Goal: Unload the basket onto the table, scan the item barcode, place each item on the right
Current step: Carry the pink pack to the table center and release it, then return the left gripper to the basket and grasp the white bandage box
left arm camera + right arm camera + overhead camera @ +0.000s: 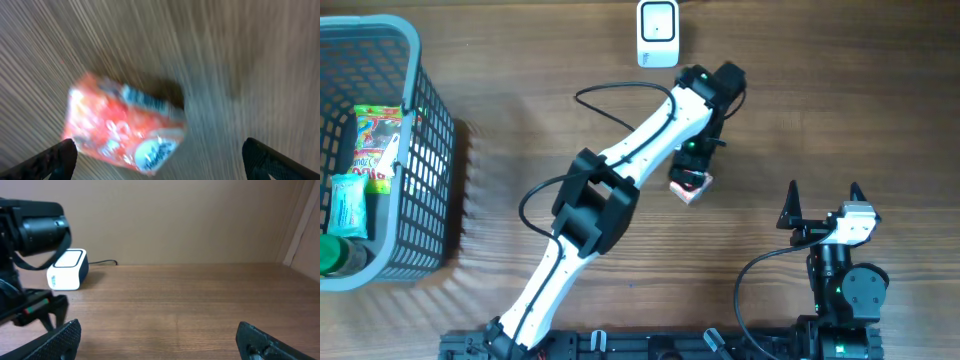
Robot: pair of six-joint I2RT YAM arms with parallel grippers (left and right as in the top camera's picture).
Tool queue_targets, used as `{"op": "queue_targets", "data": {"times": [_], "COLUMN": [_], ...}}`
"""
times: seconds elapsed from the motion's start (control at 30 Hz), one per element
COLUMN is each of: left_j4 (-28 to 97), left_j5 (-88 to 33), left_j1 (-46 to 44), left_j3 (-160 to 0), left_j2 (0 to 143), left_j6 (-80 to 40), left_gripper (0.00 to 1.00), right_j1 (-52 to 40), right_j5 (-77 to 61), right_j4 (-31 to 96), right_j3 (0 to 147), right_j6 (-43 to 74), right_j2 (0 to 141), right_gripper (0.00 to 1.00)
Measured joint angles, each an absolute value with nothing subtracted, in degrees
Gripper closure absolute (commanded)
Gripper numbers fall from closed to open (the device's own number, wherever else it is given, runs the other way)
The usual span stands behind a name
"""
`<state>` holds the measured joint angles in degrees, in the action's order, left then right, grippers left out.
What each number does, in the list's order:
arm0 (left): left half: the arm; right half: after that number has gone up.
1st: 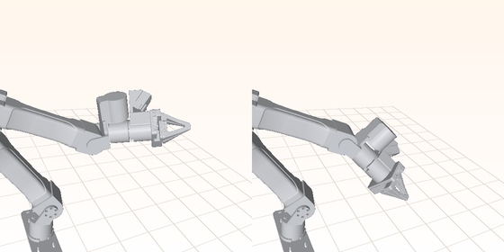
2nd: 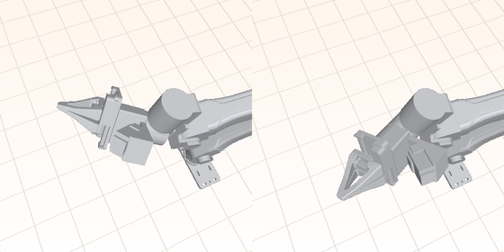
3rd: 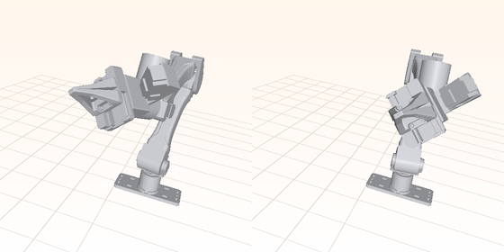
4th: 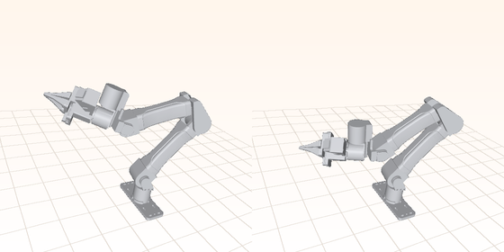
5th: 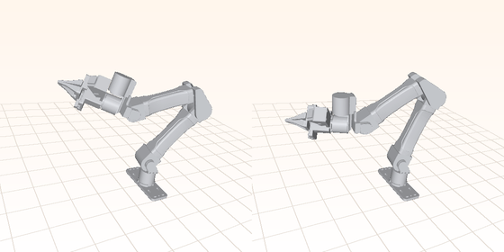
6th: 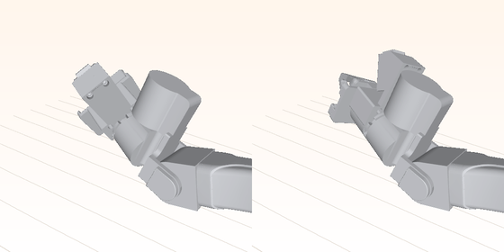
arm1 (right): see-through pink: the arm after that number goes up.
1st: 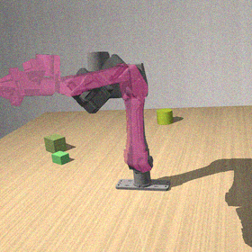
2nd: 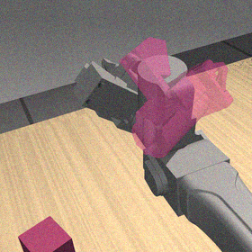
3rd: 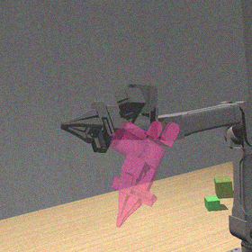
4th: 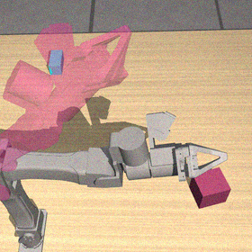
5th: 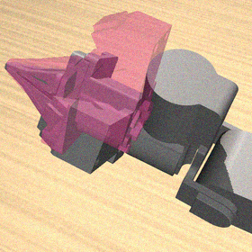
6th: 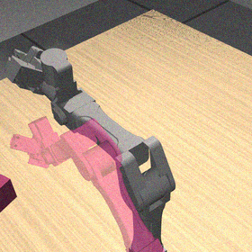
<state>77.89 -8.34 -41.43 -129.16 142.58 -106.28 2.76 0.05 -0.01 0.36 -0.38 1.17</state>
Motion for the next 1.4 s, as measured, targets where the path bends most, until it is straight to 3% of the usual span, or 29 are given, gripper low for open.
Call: {"op": "queue_targets", "data": {"times": [0.13,0.37,0.53,0.7,1.0,1.4], "left_j4": [85.03,87.35,95.22,96.44,95.26,65.01], "left_j5": [0.08,17.85,25.98,27.64,26.48,11.22], "left_j1": [-34.98,-24.56,-6.09,11.14,20.67,27.99], "left_j3": [-128.95,-129.19,-129.25,-129.25,-125.12,-97.34], "left_j2": [132.22,98.32,84.93,85.78,99.29,105.06], "left_j6": [-94.85,-71.2,-64.9,-52.16,-46.54,-26.89], "left_gripper": [0.0,0.0,0.0,0.0,0.0,0.0], "right_j1": [2.76,2.76,2.76,2.76,2.76,2.76], "right_j5": [0.05,0.05,0.05,0.05,0.05,0.05], "right_j4": [-0.01,-0.01,-0.01,-0.01,-0.01,-0.01], "right_j3": [0.36,0.36,0.36,0.36,0.36,0.36], "right_j6": [-0.38,-0.38,-0.38,-0.38,-0.38,-0.38], "right_j2": [1.17,1.17,1.17,1.17,1.17,1.17], "right_gripper": [0.0,0.0,0.0,0.0,0.0,0.0]}}
